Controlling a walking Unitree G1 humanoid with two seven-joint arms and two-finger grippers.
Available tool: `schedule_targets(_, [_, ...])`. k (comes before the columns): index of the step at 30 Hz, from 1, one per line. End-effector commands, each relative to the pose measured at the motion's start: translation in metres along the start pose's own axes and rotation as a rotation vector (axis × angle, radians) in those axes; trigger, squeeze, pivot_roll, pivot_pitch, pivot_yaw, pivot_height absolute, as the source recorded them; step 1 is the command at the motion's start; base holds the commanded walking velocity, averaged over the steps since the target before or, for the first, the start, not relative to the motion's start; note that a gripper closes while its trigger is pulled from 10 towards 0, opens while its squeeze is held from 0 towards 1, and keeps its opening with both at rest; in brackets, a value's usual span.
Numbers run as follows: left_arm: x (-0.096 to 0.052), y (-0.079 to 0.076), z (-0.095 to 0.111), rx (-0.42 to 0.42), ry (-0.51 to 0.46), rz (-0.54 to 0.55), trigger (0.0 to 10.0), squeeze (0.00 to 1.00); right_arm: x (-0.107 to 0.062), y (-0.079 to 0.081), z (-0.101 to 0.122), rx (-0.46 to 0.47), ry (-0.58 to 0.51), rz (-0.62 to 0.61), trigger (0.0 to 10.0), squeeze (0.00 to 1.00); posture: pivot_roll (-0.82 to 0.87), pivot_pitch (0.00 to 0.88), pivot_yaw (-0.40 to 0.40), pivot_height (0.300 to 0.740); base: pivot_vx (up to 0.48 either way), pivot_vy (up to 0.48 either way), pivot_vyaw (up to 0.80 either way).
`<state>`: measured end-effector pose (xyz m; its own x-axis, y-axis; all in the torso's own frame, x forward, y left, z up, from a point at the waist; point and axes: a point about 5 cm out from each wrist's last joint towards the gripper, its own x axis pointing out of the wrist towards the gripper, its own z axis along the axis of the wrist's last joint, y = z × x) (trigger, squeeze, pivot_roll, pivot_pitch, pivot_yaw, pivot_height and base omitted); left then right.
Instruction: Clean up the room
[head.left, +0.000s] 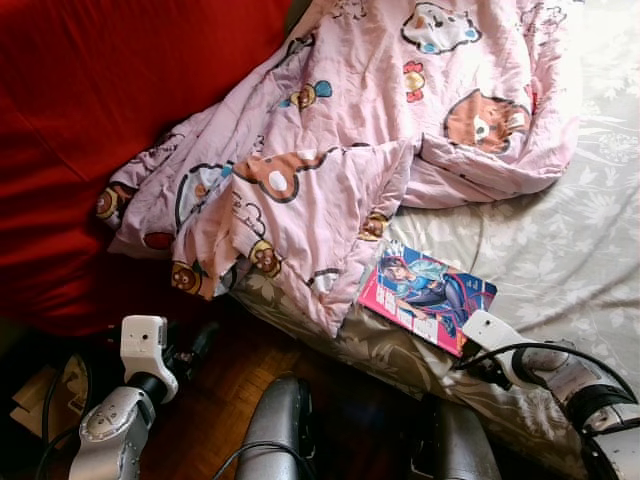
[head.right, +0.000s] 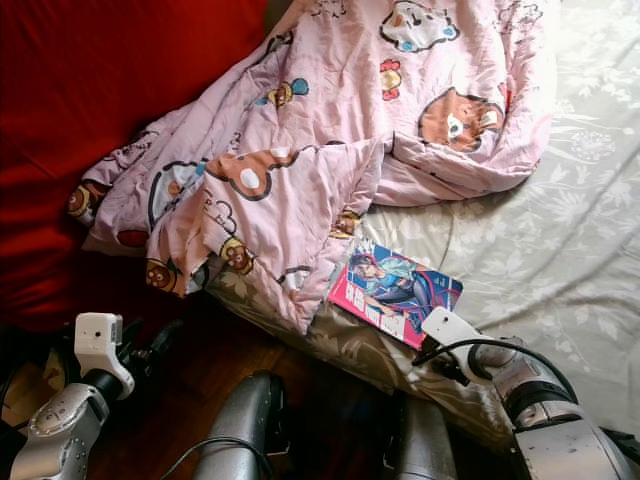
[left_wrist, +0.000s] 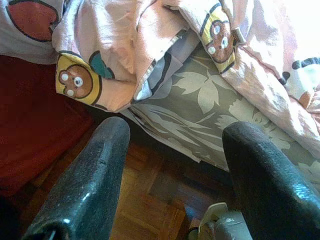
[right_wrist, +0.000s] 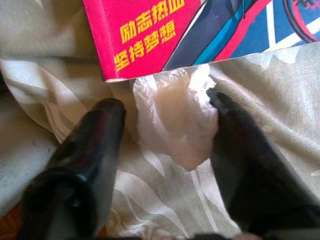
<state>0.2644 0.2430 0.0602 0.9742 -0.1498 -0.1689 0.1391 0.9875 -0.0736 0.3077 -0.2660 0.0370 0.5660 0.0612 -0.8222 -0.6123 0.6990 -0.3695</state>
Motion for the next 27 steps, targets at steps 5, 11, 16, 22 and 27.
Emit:
schedule_targets(5, [-0.009, 0.006, -0.007, 0.006, 0.035, 0.025, 10.0, 0.00, 0.002, 0.006, -0.014, 0.010, 0.044, 0.011, 0.0, 0.00, 0.21, 0.349, 0.128, 0.635, 0.000, 0.000, 0.00])
schedule_targets(11, [-0.008, 0.007, -0.007, 0.007, 0.039, 0.024, 10.0, 0.00, 0.002, 0.005, -0.014, 0.007, 0.045, -0.005, 0.0, 0.00, 0.21, 0.351, 0.131, 0.635, 0.000, 0.000, 0.00])
schedule_targets(16, [-0.008, 0.007, -0.007, 0.010, 0.042, 0.025, 10.0, 0.00, 0.003, 0.007, -0.013, 0.005, 0.044, -0.015, 0.0, 0.00, 0.22, 0.351, 0.134, 0.635, 0.000, 0.000, 0.00])
schedule_targets(22, [-0.007, 0.006, -0.007, 0.010, 0.045, 0.022, 10.0, 0.00, 0.005, 0.011, -0.012, 0.011, 0.039, -0.013, 0.0, 0.00, 0.21, 0.348, 0.134, 0.635, 0.000, 0.000, 0.00])
schedule_targets(27, [-0.005, 0.003, -0.010, 0.006, 0.051, 0.017, 10.0, 0.00, 0.007, 0.016, -0.014, 0.033, 0.028, -0.012, 0.0, 0.00, 0.20, 0.340, 0.125, 0.635, 0.000, 0.000, 0.00])
